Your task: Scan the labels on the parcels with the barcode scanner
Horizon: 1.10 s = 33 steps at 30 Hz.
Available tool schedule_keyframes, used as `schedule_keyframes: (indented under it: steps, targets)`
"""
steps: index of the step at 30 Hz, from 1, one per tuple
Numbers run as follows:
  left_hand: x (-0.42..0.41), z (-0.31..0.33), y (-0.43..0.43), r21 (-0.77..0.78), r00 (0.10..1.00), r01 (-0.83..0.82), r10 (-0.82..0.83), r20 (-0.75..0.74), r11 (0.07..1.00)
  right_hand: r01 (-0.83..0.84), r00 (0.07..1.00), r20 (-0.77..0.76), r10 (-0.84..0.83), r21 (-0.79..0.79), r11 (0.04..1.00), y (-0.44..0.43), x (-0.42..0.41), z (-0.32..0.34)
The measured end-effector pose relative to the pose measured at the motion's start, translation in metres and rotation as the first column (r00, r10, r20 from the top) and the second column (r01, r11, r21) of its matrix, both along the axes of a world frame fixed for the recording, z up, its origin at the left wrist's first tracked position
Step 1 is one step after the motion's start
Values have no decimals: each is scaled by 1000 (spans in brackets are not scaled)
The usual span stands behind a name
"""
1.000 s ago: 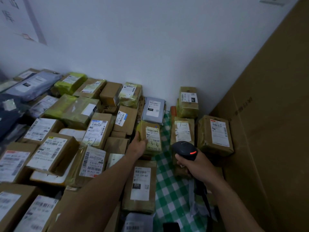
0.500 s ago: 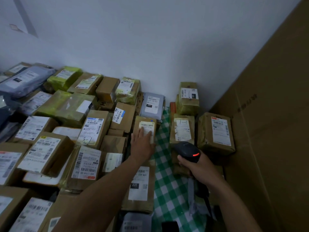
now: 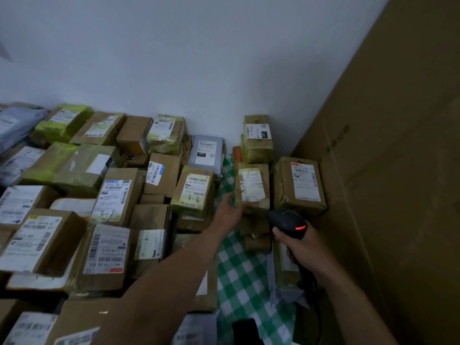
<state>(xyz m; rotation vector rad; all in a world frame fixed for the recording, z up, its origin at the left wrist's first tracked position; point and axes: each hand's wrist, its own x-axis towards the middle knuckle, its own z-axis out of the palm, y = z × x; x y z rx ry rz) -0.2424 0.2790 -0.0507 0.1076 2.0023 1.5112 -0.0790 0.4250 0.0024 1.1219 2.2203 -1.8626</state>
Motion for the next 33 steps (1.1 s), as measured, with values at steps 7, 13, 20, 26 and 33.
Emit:
schedule_keyframes:
  steps: [7,13,20,26,33]
  targets:
    - [-9,-36,13,147,941,-112,58,334,983,36,999,29,-36,-20,999,4,8,1]
    - [1,-43,-3,312,940,-240,139,312,919,40,999,13,-40,-7,999,5,8,3]
    - [46,7,-59,452,885,-463,374,276,762,37,997,-73,-36,10,999,-7,5,13]
    - [41,57,-107,404,918,-373,396,27,836,-11,990,-140,27,112,994,-28,1,43]
    - [18,107,-138,63,965,134,-116,-235,989,-101,961,-245,128,120,988,-45,5,73]
